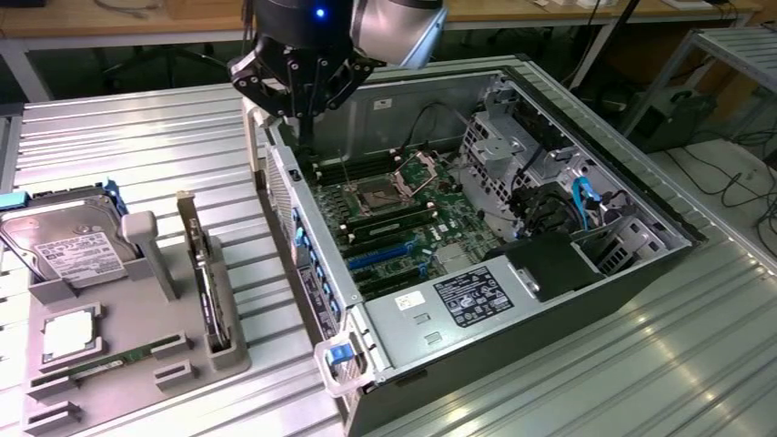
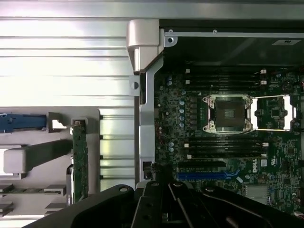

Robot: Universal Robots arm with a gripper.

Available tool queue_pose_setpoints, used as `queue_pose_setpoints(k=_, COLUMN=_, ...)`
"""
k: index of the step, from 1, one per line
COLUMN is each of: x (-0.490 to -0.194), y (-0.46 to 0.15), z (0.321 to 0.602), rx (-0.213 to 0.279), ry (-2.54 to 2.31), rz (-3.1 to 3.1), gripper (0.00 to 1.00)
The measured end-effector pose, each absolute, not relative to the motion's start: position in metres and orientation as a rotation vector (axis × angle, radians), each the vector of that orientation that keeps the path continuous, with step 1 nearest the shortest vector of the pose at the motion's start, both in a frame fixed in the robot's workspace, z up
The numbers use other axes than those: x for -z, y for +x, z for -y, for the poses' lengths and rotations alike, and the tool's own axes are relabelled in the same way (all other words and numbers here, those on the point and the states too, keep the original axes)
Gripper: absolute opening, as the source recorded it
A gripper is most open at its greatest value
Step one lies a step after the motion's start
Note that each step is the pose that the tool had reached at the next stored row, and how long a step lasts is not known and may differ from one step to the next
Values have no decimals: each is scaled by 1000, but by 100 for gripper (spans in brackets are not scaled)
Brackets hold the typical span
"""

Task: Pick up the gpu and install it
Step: 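Reach for the gpu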

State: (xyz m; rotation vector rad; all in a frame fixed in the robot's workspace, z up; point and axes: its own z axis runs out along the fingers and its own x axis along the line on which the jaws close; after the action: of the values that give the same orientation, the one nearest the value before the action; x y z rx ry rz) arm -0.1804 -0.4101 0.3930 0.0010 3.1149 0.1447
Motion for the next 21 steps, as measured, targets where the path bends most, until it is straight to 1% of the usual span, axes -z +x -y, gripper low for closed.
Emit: queue_pose_setpoints(k=21, x=-392, y=-229, z=424, rx=-139, ry=-16, rz=-3116, gripper=11)
